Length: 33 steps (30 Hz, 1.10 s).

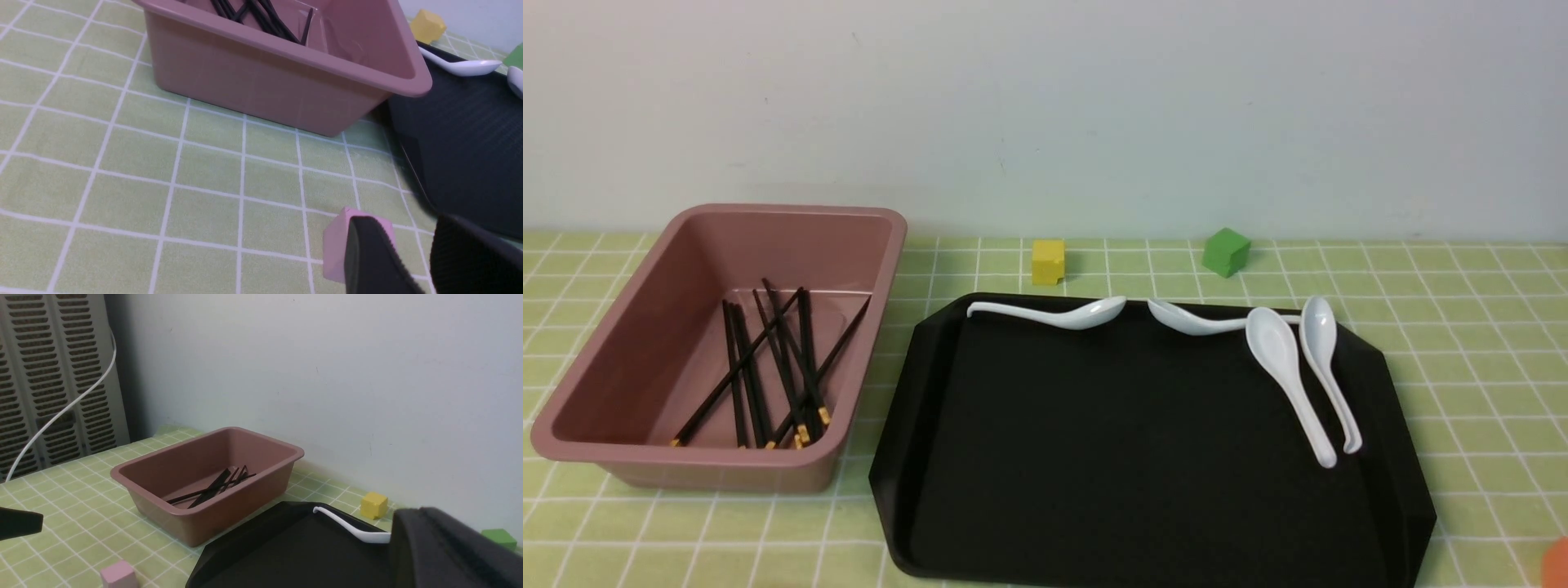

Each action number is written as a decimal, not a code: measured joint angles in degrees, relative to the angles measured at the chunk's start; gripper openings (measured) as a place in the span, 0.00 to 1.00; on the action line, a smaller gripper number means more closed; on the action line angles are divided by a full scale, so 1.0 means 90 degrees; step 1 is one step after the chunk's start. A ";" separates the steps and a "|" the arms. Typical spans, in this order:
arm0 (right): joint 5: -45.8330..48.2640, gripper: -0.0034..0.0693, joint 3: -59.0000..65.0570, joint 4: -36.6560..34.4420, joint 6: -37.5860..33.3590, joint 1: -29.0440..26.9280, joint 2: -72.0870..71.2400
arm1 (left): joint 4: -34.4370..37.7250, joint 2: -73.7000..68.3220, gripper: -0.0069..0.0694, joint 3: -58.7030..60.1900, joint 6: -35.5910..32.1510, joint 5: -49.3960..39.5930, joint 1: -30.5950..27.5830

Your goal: On green tablecloth take chopsticks from black tray and put them in box.

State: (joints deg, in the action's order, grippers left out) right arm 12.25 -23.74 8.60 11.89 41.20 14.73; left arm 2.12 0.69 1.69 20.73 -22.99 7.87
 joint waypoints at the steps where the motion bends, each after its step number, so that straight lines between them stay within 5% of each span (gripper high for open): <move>1: 0.0079 0.07 0.0000 -0.0036 -0.0006 0.0000 0.0000 | 0.0000 0.0000 0.40 0.0000 0.0000 0.0000 0.0000; 9: 0.0344 0.08 0.0612 -0.0605 -0.0853 -0.0554 -0.0346 | 0.0000 0.0000 0.40 0.0000 0.0000 0.0000 0.0000; 19: 0.0418 0.10 0.2320 -0.0713 -0.1082 -0.3404 -0.1419 | 0.0000 0.0000 0.40 0.0000 0.0000 0.0000 0.0000; 23: 0.0454 0.10 0.2744 -0.0713 -0.1082 -0.4022 -0.1674 | 0.0000 0.0000 0.40 0.0000 0.0000 0.0000 0.0000; 33: 0.0929 0.12 0.2765 -0.0713 -0.1082 -0.4198 -0.1699 | 0.0000 0.0000 0.40 0.0000 0.0000 0.0000 0.0000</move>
State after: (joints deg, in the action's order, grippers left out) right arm 20.62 1.14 2.18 2.15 3.42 -0.56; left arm 2.12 0.69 1.69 20.73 -22.99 7.87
